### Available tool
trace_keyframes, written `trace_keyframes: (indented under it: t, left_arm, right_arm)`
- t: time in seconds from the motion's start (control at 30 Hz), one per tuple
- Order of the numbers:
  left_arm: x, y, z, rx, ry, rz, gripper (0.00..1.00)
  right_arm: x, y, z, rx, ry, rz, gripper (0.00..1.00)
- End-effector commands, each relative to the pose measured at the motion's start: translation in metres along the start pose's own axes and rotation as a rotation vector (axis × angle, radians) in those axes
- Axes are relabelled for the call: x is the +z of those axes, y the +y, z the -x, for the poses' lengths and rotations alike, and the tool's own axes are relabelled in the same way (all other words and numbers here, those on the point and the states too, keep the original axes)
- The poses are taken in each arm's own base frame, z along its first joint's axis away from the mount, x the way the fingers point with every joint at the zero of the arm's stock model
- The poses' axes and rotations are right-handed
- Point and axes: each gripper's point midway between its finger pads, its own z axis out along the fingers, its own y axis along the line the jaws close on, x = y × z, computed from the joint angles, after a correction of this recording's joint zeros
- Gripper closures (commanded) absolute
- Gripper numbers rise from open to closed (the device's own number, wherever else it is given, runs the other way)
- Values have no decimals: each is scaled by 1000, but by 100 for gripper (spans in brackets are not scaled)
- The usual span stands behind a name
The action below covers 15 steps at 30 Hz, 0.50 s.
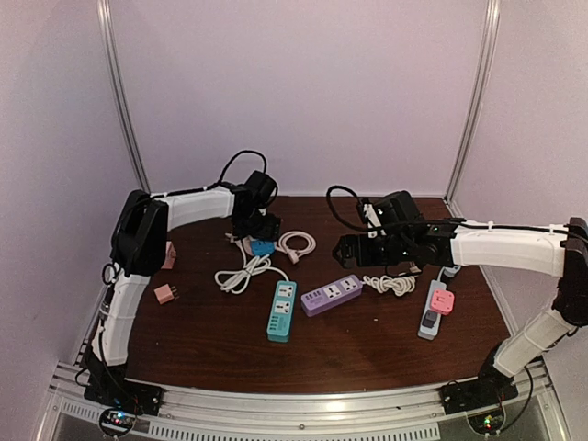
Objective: Pull the plug off the socket
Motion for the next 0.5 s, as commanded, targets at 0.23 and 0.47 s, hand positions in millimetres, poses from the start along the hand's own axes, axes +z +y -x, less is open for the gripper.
trace_keyframes:
  t: [0.23,0.47]
  left_arm:
    - [-27,-78,-75,145,164,-280,13]
    - [-44,-104,-119,206,214,-331,13]
  right_arm:
    - [4,-1,2,10,-3,5,0]
    - [5,-5,-6,-10,15,-7,0]
